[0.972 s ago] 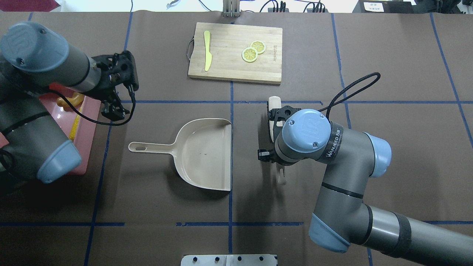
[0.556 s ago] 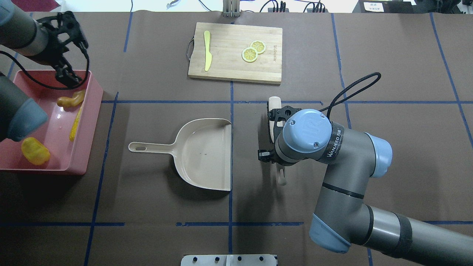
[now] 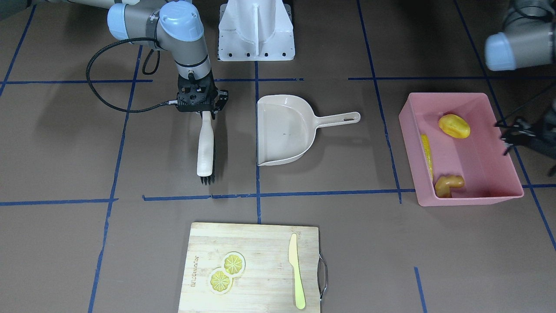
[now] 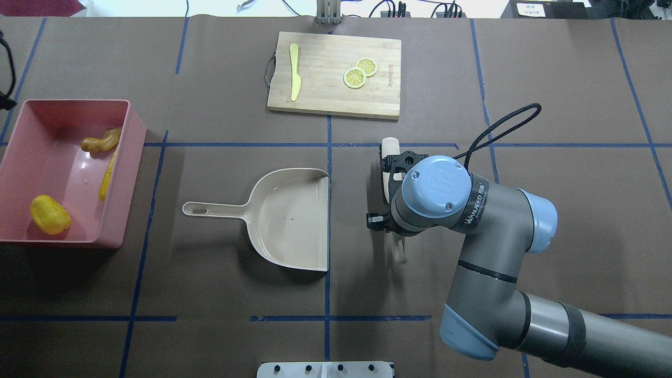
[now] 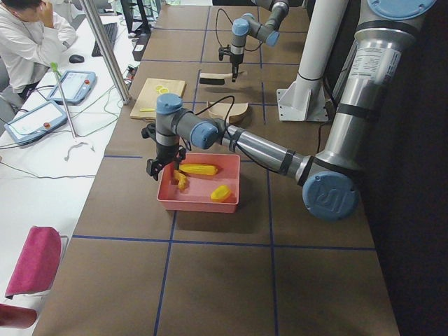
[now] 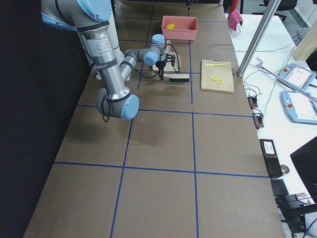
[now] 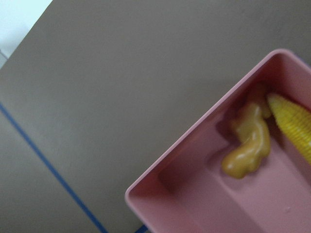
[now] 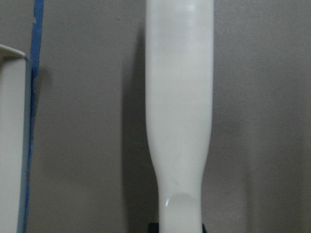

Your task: Sweep and dump trash into bin

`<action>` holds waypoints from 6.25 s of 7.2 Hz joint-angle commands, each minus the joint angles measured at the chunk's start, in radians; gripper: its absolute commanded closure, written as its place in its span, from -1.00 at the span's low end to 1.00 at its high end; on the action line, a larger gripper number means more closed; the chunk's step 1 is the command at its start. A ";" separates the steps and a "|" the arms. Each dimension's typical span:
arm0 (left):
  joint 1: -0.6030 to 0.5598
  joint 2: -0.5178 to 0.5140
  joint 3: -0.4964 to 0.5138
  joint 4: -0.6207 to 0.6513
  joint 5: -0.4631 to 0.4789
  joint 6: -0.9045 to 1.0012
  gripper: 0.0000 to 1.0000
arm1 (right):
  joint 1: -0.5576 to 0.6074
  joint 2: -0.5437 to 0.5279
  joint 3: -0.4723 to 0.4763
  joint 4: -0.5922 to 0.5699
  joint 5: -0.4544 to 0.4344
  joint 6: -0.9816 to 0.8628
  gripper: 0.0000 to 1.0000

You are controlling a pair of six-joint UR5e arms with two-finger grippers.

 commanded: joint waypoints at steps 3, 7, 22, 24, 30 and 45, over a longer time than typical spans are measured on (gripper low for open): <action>-0.251 0.080 0.255 0.001 -0.311 -0.015 -1.00 | -0.001 0.008 0.005 0.000 0.000 0.000 1.00; -0.262 0.061 0.176 0.074 -0.162 -0.014 -1.00 | 0.027 0.005 0.008 -0.012 0.047 -0.002 1.00; -0.185 0.226 0.030 0.065 -0.244 -0.034 -1.00 | 0.456 -0.715 0.193 0.286 0.299 -0.580 1.00; -0.185 0.226 0.021 0.065 -0.248 -0.035 -1.00 | 0.467 -0.830 0.189 0.373 0.299 -0.549 1.00; -0.185 0.226 0.013 0.064 -0.253 -0.034 -1.00 | 0.466 -0.867 0.015 0.560 0.314 -0.449 0.96; -0.185 0.226 0.002 0.062 -0.247 -0.026 -1.00 | 1.110 -0.644 0.052 -0.124 0.456 -1.341 -1.00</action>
